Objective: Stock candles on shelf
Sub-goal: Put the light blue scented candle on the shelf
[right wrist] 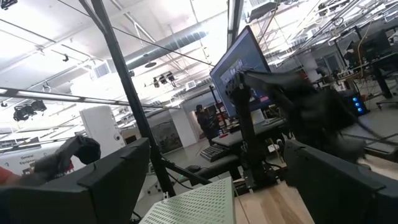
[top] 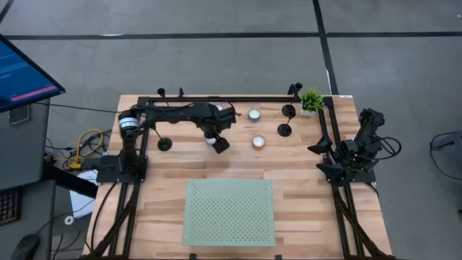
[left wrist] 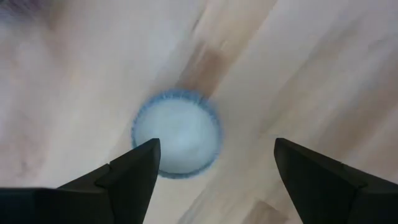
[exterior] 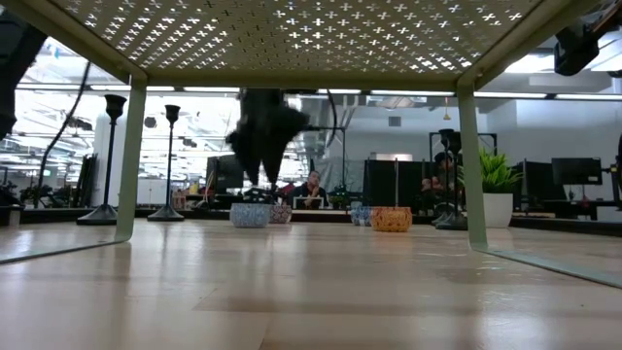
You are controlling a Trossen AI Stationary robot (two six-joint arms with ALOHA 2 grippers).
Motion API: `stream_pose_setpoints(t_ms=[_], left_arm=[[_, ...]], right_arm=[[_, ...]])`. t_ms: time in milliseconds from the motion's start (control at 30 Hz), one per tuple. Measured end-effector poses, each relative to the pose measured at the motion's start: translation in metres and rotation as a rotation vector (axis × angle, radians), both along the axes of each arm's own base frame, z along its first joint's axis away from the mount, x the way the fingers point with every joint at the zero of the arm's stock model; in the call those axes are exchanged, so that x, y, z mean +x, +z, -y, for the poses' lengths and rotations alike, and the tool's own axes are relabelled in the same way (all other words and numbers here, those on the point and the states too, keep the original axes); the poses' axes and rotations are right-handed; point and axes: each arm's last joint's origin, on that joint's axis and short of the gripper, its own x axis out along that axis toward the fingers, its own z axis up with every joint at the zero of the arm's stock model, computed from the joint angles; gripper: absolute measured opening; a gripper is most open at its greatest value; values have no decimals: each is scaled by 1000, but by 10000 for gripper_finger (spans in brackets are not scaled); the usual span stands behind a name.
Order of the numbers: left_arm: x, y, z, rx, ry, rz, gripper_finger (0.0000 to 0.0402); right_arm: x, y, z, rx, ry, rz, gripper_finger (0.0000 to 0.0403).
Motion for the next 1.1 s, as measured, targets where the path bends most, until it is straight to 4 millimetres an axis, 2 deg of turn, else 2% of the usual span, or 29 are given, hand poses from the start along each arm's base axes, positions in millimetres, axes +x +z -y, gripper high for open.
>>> stream_pose_setpoints(t_ms=[133, 233, 533, 733, 867, 1100], left_arm=[[-15, 29, 2, 70, 23, 91, 315], [-21, 35, -4, 80, 52, 115, 315], [-13, -9, -19, -5, 93, -14, 330], [-7, -21, -19, -9, 61, -50, 346], [-4, -28, -23, 12, 66, -74, 347], [4, -49, -25, -49, 43, -115, 347]], right_arm=[[0, 0, 0, 0, 0, 0, 361], [0, 0, 0, 0, -2, -1, 361], [0, 0, 0, 5, -8, -4, 361], [0, 0, 1, 7, -14, -8, 361], [0, 0, 1, 8, -15, -8, 361], [0, 0, 1, 8, -15, -8, 361]])
